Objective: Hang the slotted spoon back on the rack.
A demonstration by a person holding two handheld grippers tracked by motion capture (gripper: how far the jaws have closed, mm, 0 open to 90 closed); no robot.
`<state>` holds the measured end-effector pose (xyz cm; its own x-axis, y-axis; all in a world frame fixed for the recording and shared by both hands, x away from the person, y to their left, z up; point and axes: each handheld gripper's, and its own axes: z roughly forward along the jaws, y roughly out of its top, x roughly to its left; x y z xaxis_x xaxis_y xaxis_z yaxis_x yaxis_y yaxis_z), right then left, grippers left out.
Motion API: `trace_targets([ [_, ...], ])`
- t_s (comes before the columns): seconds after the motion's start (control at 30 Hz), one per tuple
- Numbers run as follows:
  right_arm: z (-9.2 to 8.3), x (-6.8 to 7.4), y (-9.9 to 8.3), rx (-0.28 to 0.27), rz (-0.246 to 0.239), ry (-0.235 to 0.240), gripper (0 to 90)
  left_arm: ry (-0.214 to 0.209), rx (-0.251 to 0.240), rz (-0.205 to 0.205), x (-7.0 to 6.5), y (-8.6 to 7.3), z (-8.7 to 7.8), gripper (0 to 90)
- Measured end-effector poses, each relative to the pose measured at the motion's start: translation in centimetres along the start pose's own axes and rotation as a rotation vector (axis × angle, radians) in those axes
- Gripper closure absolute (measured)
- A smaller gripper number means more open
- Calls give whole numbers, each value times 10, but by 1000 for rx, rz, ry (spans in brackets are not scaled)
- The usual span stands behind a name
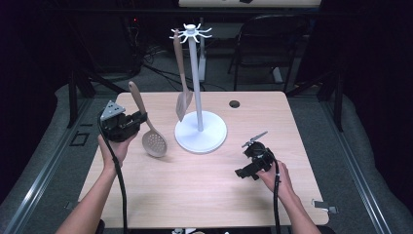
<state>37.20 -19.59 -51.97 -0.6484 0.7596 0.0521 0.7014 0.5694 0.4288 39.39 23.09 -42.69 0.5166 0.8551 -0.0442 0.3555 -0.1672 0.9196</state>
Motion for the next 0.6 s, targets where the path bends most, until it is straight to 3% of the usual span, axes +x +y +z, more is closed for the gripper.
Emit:
trace_targets([
  [0.07,-2,0,1,17,-12,-14,51,-6,3,14,-3,5,2,756],
  [0.1,2,3,-1,-33,26,-3,51,-7,5,20,-5,7,3,756],
  [0.2,-2,0,1,14,-7,-17,51,-18,9,41,-9,14,8,755],
  [0.3,2,3,-1,-26,26,-1,51,-29,19,58,-14,20,14,756],
  [0.43,0,1,-1,-17,11,-13,50,-42,23,81,-20,27,20,756],
  [0.47,-1,-1,0,13,-14,1,50,-46,27,86,-21,29,22,756],
  [0.5,0,1,-1,-8,8,-9,50,-49,31,91,-22,31,23,755],
  [0.53,-1,-1,0,12,-15,1,50,-52,32,96,-23,33,25,755],
  [0.6,0,1,0,-9,0,-4,50,-57,37,103,-25,36,27,755],
])
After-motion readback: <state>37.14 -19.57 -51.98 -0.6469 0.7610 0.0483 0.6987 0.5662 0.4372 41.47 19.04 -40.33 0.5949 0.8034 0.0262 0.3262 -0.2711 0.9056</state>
